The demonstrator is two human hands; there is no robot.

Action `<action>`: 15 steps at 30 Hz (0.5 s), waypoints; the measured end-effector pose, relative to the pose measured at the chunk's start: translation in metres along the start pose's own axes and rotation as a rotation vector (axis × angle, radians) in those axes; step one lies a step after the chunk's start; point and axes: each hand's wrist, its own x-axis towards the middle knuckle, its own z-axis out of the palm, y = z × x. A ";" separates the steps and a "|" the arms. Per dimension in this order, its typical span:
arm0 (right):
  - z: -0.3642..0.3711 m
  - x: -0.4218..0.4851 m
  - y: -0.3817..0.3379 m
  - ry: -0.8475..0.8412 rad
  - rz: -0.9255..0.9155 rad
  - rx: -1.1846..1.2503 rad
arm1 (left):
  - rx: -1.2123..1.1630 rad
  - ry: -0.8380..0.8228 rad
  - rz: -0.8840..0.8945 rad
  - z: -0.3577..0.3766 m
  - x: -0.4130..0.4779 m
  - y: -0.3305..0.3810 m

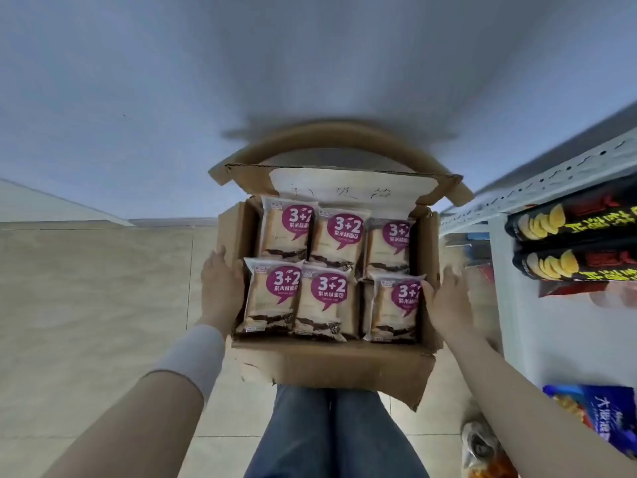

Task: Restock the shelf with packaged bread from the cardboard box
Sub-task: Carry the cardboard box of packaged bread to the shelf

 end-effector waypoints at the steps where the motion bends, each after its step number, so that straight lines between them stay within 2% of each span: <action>1: 0.004 0.009 0.001 -0.010 0.024 0.052 | -0.043 -0.011 -0.072 0.002 0.010 -0.003; 3: 0.010 0.022 0.006 -0.019 0.037 0.100 | -0.056 -0.086 -0.160 0.009 0.027 -0.015; 6: 0.012 0.028 0.009 -0.041 0.062 0.131 | -0.108 -0.175 -0.193 0.018 0.036 -0.023; 15: 0.011 0.036 0.011 -0.010 0.081 0.076 | -0.006 -0.124 -0.093 0.021 0.041 -0.025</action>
